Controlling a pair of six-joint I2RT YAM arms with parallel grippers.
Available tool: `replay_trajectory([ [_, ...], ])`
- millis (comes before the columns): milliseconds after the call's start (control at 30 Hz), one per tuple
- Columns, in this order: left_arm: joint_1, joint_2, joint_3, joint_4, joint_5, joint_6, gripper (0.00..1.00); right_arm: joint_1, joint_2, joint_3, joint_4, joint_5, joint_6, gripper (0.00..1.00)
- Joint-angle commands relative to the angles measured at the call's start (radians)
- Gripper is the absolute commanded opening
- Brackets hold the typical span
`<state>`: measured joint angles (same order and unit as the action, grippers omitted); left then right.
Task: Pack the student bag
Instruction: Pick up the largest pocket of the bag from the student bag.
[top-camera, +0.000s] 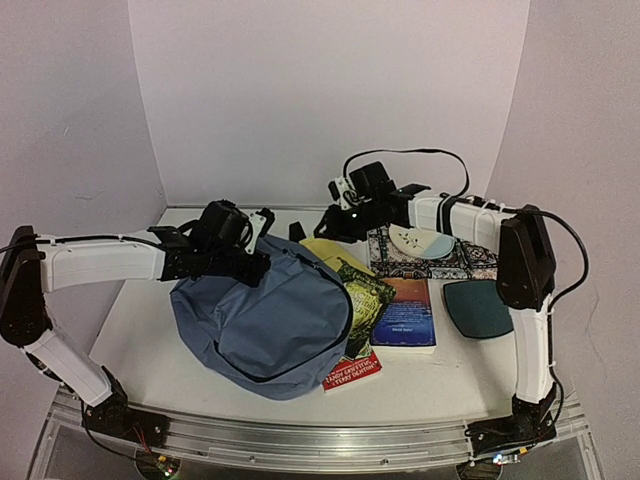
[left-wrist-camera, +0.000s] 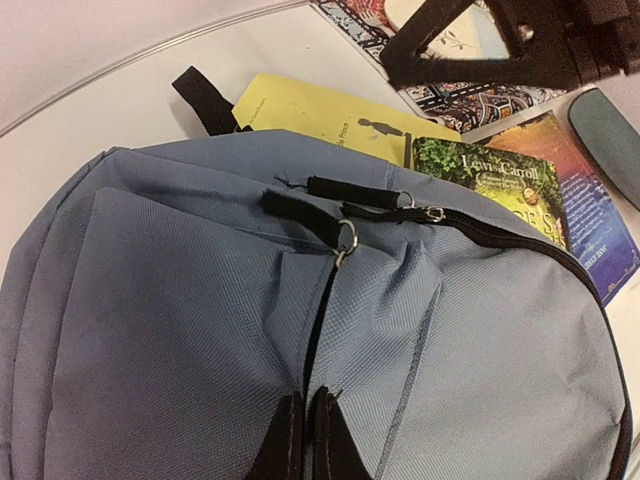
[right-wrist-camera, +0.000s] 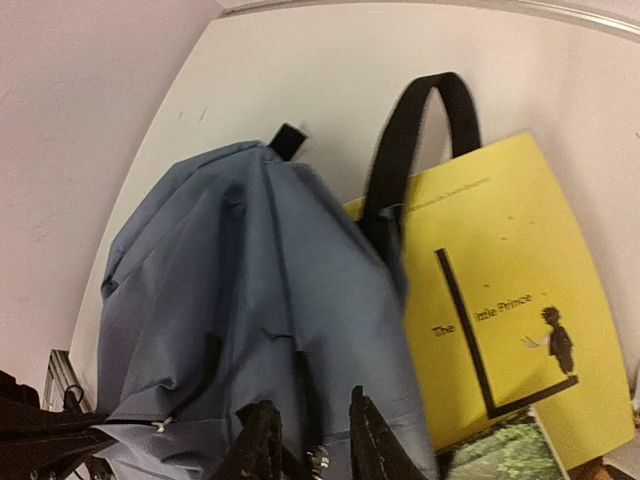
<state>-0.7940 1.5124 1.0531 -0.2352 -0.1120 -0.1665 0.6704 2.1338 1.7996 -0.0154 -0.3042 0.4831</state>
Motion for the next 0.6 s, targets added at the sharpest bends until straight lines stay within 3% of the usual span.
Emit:
replay_trajectory([
  [0, 0.018, -0.054, 0.044, 0.022, 0.005, 0.028, 0.0, -0.024, -0.109, -0.041, -0.076, 0.023, -0.08, 0.34],
  [300, 0.019, -0.118, 0.003, -0.016, 0.147, 0.206, 0.0, -0.021, -0.107, -0.109, -0.188, -0.027, -0.143, 0.45],
  [567, 0.021, -0.115, 0.001, -0.095, 0.165, 0.283, 0.0, 0.027, -0.009, -0.017, -0.207, -0.13, -0.169, 0.49],
])
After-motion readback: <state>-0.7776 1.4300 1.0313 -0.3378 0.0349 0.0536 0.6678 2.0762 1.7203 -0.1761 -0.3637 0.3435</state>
